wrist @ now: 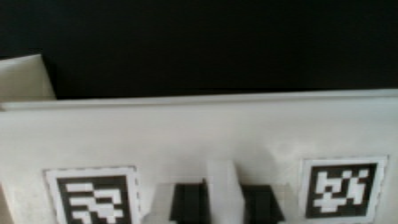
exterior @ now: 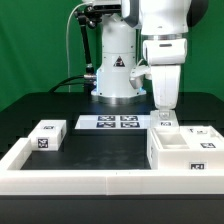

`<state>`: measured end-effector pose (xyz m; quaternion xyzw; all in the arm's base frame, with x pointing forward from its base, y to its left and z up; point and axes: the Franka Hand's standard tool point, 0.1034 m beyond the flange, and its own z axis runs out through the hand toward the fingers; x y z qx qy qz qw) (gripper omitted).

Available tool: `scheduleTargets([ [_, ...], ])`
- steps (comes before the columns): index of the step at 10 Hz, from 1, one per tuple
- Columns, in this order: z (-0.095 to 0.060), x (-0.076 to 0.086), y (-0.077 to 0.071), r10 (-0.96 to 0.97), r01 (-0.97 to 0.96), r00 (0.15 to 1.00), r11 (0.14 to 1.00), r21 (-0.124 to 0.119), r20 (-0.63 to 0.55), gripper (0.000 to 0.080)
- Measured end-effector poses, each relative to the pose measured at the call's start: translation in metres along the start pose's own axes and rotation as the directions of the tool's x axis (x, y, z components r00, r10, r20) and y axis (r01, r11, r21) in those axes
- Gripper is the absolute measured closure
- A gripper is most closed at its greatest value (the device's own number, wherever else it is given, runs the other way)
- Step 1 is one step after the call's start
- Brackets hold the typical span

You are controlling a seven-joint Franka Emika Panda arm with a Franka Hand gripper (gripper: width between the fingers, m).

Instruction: Assemble cabinet

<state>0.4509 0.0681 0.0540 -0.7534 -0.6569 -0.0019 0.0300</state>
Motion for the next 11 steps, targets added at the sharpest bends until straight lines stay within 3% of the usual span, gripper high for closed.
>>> scheduleTargets([
  [11, 0.0000, -0.0071, 0.0002, -0.006, 0.006, 1.000, 1.000, -0.008, -0.003, 0.0727],
])
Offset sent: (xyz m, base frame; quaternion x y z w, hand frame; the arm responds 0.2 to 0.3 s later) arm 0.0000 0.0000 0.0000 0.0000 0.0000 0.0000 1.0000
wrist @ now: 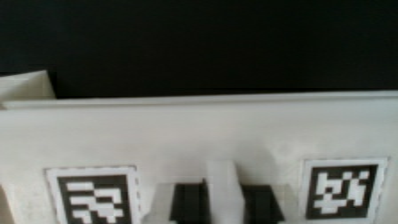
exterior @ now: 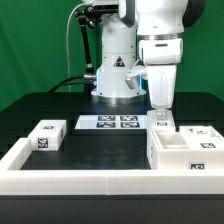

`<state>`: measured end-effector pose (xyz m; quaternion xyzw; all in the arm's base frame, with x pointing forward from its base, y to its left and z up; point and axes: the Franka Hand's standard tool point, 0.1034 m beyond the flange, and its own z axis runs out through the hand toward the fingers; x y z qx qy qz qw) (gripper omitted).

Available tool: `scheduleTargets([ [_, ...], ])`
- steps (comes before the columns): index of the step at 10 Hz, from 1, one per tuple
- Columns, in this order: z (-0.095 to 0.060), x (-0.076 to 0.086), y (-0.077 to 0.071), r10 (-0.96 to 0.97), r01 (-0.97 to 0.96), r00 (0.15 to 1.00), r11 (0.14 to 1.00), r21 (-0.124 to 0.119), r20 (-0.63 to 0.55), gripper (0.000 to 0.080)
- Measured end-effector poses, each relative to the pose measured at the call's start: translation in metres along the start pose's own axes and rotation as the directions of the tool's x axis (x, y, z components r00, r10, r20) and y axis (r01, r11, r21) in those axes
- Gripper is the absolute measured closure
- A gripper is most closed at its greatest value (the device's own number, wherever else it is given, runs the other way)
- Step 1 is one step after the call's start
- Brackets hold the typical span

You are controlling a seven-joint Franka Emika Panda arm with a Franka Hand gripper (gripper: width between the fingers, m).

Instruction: Assemble cabinet

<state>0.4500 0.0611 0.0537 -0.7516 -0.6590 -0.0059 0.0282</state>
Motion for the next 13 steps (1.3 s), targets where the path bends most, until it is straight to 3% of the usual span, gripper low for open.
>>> scheduleTargets([
  [3, 0.0007, -0.0003, -0.0003, 0.001, -0.001, 1.000, 1.000, 0.001, 0.000, 0.0727],
  [4, 0.0012, 0.0007, -0.0003, 0.000, 0.000, 1.000, 1.000, -0.014, -0.007, 0.0727],
  [6, 0.0014, 0.0016, -0.0025, -0.002, 0.002, 1.000, 1.000, -0.006, -0.004, 0.0727],
  [13, -0.0004, 0.0065, -0.0022, 0.000, 0.000, 1.000, 1.000, -0.012, -0.008, 0.0727],
])
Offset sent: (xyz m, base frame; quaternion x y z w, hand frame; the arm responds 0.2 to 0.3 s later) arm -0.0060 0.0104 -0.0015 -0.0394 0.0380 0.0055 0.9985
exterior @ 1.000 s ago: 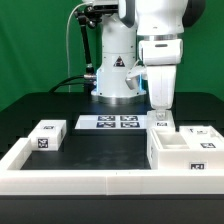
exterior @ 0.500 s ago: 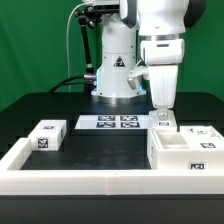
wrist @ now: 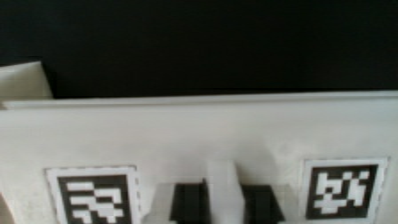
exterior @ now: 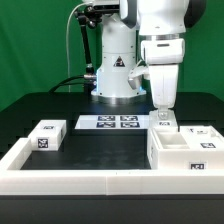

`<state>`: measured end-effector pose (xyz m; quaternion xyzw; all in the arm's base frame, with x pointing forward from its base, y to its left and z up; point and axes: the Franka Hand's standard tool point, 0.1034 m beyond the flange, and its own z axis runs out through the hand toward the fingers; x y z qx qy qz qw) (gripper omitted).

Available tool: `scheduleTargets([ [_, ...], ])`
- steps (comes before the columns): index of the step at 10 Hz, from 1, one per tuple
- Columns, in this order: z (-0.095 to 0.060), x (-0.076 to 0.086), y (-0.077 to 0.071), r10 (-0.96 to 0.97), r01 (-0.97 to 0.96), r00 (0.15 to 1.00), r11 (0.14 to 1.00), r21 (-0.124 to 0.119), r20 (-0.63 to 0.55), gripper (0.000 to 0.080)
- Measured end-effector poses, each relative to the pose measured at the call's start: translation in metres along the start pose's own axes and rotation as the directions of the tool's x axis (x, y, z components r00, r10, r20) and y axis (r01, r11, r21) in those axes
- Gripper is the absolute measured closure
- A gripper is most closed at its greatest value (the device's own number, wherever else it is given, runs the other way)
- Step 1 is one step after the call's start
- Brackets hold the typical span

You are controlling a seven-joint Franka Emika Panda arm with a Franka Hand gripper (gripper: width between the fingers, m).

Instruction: Assemble cabinet

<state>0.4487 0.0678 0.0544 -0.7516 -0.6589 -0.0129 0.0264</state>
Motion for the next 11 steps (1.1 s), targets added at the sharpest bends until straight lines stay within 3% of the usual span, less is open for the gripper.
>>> scheduleTargets([
  [7, -0.0002, 0.0013, 0.0009, 0.002, -0.002, 1.000, 1.000, 0.007, 0.002, 0.0727],
  [11, -0.0014, -0.0015, 0.0010, 0.026, -0.026, 1.000, 0.999, 0.029, 0.014, 0.0727],
])
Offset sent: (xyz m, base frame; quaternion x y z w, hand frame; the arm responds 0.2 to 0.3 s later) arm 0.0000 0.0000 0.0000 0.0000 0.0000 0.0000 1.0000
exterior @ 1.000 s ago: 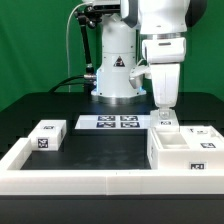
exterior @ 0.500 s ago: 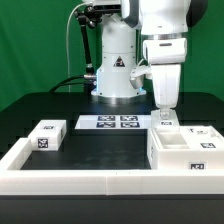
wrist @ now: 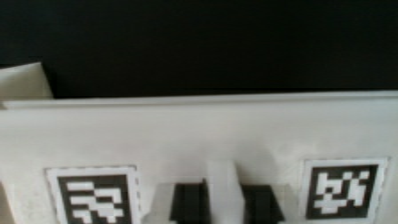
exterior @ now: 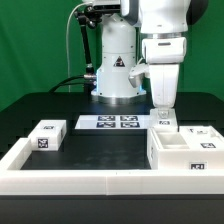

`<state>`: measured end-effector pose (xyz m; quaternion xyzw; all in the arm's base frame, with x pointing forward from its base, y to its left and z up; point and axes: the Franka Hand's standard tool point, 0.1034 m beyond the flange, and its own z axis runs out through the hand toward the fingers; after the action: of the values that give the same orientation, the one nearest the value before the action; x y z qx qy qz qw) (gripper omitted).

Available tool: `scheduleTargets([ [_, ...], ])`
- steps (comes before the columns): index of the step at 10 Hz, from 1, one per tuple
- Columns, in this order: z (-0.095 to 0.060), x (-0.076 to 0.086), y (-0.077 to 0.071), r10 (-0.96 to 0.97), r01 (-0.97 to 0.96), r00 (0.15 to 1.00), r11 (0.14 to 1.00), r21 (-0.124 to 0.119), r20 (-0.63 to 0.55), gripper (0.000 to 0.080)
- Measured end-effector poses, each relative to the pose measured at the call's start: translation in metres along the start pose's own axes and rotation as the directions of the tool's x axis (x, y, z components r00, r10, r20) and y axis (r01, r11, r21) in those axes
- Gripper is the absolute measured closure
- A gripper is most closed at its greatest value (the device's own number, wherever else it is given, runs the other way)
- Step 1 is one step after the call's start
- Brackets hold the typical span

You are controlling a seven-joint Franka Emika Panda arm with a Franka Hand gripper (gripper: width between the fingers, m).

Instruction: Assemble cabinet

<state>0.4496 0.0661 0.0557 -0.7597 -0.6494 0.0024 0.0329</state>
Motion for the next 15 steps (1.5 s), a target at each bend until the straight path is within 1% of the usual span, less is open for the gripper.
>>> scheduleTargets([
  [2, 0.000, 0.000, 0.000, -0.001, 0.001, 1.000, 1.000, 0.000, -0.001, 0.0727],
  [4, -0.004, -0.002, 0.003, -0.042, 0.042, 0.999, 0.999, -0.013, -0.001, 0.0727],
  [5, -0.010, -0.004, 0.006, -0.071, 0.071, 0.997, 0.997, -0.021, 0.003, 0.0727],
  [6, -0.014, -0.005, 0.005, -0.074, 0.074, 0.997, 0.997, -0.009, 0.013, 0.0727],
  [7, -0.015, -0.006, 0.003, -0.075, 0.075, 0.997, 0.997, 0.012, 0.022, 0.0727],
  [11, -0.013, -0.006, 0.004, -0.073, 0.073, 0.997, 0.997, 0.014, 0.020, 0.0727],
  [12, -0.013, -0.005, 0.006, -0.073, 0.073, 0.997, 0.997, 0.014, 0.018, 0.0727],
  [15, -0.010, -0.004, 0.007, -0.071, 0.070, 0.997, 0.997, 0.032, 0.020, 0.0727],
])
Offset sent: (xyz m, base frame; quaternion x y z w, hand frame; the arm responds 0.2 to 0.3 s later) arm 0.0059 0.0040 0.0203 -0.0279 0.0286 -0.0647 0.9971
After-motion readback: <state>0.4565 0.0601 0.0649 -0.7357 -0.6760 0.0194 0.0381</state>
